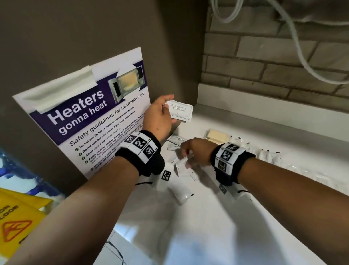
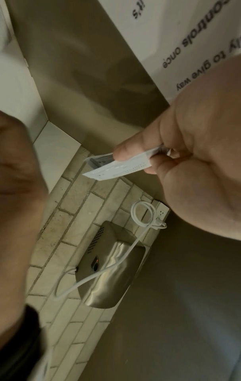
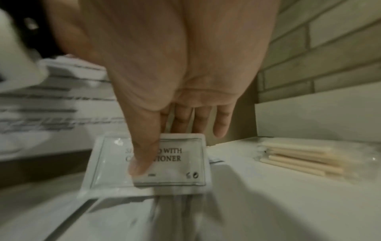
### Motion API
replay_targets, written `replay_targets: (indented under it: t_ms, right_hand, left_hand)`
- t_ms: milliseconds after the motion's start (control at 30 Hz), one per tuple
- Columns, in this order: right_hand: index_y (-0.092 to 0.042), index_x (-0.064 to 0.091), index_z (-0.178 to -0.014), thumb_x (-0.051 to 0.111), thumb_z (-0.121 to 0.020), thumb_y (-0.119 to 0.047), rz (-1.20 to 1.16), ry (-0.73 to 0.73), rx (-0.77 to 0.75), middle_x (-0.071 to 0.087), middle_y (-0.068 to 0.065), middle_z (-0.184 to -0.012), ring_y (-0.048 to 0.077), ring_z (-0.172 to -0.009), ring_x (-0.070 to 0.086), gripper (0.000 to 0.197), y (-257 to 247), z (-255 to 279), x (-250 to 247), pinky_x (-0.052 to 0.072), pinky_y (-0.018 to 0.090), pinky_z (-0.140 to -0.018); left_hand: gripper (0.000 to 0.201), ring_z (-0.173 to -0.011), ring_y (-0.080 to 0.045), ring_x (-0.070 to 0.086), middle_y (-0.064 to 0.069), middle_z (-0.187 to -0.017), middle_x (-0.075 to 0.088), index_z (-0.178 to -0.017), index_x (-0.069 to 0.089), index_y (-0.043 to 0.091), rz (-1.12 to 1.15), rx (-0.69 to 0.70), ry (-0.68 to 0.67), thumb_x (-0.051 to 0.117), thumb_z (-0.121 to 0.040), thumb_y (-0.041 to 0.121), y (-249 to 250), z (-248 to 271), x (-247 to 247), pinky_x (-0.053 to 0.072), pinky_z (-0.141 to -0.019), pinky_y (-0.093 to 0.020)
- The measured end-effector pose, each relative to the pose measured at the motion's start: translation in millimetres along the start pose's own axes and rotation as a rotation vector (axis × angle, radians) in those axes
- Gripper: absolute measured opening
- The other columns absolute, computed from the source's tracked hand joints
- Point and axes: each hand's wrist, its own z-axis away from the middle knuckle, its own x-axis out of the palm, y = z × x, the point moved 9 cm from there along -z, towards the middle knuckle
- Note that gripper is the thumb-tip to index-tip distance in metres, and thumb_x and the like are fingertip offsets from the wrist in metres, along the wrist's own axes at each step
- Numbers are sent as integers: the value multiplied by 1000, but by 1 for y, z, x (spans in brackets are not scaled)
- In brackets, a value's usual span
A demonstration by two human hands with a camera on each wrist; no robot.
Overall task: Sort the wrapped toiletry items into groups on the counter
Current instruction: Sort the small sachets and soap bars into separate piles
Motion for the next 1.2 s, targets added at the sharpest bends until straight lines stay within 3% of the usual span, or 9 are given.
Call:
replay_targets:
  t_ms: [167, 300, 367, 433, 500, 633, 800, 1100, 1200]
  right_hand:
    - [-14, 63, -97, 80, -74, -26, -79, 141, 85, 58, -2, -93, 19, -87, 52, 31, 21, -37, -35, 33, 22, -71]
    - [-16, 63, -110, 77, -76, -24, -17, 117, 143, 65, 1, -103, 22, -97, 61, 38, 24, -63, -24, 47, 26, -79]
    - [-21, 64, -102, 75, -72, -28, 121, 49, 172, 68, -3, -93, 22, -85, 66, 33, 23, -74, -15, 57, 32, -77]
    - [-21, 65, -97, 74, -66, -34, 205, 22, 184, 65, -6, -78, 19, -72, 64, 35, 25, -85, -11, 58, 31, -69]
    - [-22, 63, -101, 73, -65, -39, 224, 26, 181, 66, -3, -88, 22, -77, 63, 40, 31, -100, -8, 54, 28, -71]
    - [-21, 63, -99, 69, -59, -33, 154, 37, 205, 68, 3, -97, 27, -86, 65, 41, 24, -84, -13, 57, 31, -77]
    - [-18, 58, -85, 69, -75, -13, 33, 139, 122, 60, 3, -88, 25, -84, 60, 17, 15, -60, -23, 45, 30, -68]
    - [-18, 54, -77, 83, -64, -13, -108, 157, -17, 55, -6, -71, 13, -66, 47, 32, 0, 9, -39, 34, 25, -55]
    - [-22, 51, -68, 89, -59, -18, -179, 161, -94, 49, -9, -62, 9, -57, 41, 40, -18, 33, -52, 33, 27, -55]
  left_hand:
    - [36, -103, -15, 62, -6, -122, 59, -127, 59, 18, -55, 9, -6, 33, -103, 7, 0, -9, 5, 60, -73, -24]
    - [37, -96, -11, 61, -4, -121, 59, -128, 58, 19, -75, -5, -17, 34, -103, 8, -5, -13, 10, 59, -72, -22]
    - [37, -98, -14, 62, -6, -123, 61, -129, 58, 19, -88, -13, -25, 34, -103, 8, -9, -14, 13, 60, -78, -28]
    - [37, -101, -17, 64, -6, -124, 62, -129, 58, 18, -104, -23, -34, 33, -103, 7, -11, -14, 16, 60, -83, -35]
    - [38, -110, -20, 63, -7, -126, 63, -129, 58, 18, -122, -36, -43, 33, -102, 7, -16, -13, 17, 59, -86, -38]
    - [38, -113, -20, 62, -7, -128, 62, -130, 57, 19, -142, -45, -52, 33, -102, 7, -19, -10, 18, 59, -86, -36]
    - [37, -94, -16, 65, -3, -120, 63, -127, 58, 19, -125, 12, -25, 34, -102, 7, -8, -7, 16, 59, -84, -35]
    - [36, -75, 1, 61, -1, -118, 59, -126, 58, 19, -47, -8, 20, 33, -103, 7, -1, 12, -3, 57, -65, -17]
    - [34, -87, -14, 66, -6, -123, 63, -120, 62, 20, -15, -35, -11, 36, -100, 9, -6, 28, -8, 61, -75, -33]
